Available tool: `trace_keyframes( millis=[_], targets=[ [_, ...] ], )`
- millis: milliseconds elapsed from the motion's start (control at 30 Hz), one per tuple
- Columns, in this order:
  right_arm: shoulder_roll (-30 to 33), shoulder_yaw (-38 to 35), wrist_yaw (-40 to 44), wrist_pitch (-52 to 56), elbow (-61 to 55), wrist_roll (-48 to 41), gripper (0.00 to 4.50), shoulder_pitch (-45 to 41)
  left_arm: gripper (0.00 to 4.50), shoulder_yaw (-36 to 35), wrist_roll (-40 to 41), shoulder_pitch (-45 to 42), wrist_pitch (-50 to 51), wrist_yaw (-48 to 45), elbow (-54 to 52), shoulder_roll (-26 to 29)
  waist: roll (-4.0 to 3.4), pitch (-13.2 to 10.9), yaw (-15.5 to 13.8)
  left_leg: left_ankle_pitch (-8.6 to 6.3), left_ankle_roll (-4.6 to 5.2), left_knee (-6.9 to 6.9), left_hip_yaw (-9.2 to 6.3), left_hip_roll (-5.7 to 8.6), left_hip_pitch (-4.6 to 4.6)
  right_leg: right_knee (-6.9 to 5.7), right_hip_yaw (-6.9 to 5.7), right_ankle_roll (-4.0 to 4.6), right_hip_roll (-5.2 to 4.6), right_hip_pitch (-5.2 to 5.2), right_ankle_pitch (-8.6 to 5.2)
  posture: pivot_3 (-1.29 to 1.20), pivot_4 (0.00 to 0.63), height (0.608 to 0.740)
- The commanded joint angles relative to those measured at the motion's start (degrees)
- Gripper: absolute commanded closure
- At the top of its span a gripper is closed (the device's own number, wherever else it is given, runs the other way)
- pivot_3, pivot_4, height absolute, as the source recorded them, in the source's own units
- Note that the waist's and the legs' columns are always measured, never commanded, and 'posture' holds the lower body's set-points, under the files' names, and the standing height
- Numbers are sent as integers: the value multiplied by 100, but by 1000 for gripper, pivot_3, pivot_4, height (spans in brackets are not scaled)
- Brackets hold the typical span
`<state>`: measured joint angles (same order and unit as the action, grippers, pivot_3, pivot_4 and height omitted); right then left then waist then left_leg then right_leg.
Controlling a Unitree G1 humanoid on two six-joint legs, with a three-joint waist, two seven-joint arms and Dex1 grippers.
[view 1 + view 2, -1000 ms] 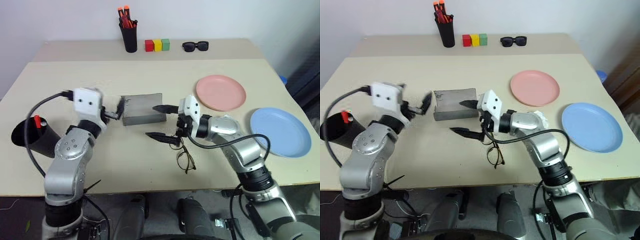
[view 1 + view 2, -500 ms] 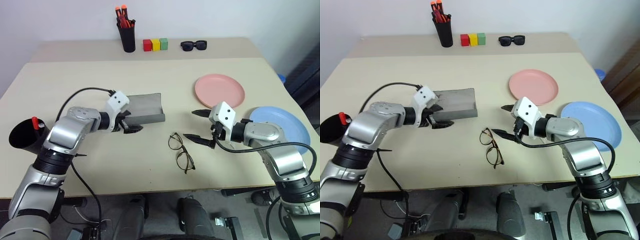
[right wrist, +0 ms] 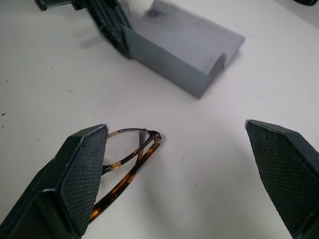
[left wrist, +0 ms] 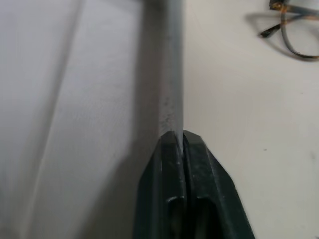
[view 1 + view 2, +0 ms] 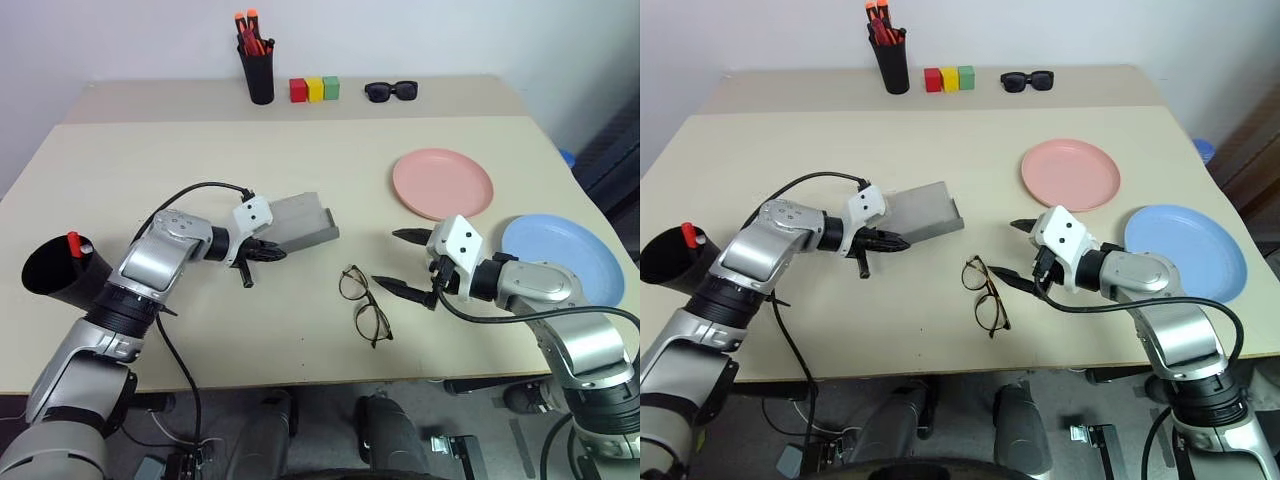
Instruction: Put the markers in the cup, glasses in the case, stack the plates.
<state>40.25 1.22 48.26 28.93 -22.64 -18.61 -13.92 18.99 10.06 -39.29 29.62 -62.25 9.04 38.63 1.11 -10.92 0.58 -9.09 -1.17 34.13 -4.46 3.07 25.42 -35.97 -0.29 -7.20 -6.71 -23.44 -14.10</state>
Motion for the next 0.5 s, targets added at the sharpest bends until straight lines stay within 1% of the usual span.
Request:
trace_keyframes(
  millis=[33, 133, 267, 367, 467, 500],
  targets=[
    [76, -205, -32, 664, -329, -453, 0, -159, 4434, -40, -194, 311, -707, -288, -591, 320, 0, 0, 23, -1, 1, 0, 1, 0, 0, 0, 0, 0, -1, 0, 0, 0, 150, 740],
    [-9, -414, -109, 1573, -414, -1152, 0, -288, 4434, -100, -228, 654, -1198, -544, -958, 567, -2, -1, 11, -1, 2, -2, 0, -3, 0, -2, 1, 2, -3, -2, 0, 0, 150, 740],
    [179, -519, -57, 2643, -562, -1902, 0, -257, 4434, -200, -141, 881, -1240, -751, -1226, 758, -3, -1, -42, -3, 5, 0, -1, -2, 4, 7, -1, 11, -7, 1, -5, 0, 150, 740],
    [169, -538, -283, 3192, -535, -2140, 0, -290, 4434, -234, -116, 946, -1233, -798, -1271, 762, -3, -1, -83, -5, 8, 0, 2, -2, 4, 18, -1, 13, -8, 3, -6, 0, 150, 740],
    [114, -407, -501, 3483, -476, -2149, 0, -257, 4434, -264, -54, 951, -1002, -806, -1235, 703, -4, -1, -111, -5, 9, 1, 3, -2, 5, 23, -1, 13, -8, 3, -6, 0, 150, 740],
    [58, -399, -580, 3573, -461, -2179, 0, -253, 3892, -273, -70, 944, -1018, -773, -1204, 674, -4, -1, -115, -5, 9, 1, 3, -2, 5, 25, -1, 13, -8, 3, -6, 0, 150, 740]
  ],
)
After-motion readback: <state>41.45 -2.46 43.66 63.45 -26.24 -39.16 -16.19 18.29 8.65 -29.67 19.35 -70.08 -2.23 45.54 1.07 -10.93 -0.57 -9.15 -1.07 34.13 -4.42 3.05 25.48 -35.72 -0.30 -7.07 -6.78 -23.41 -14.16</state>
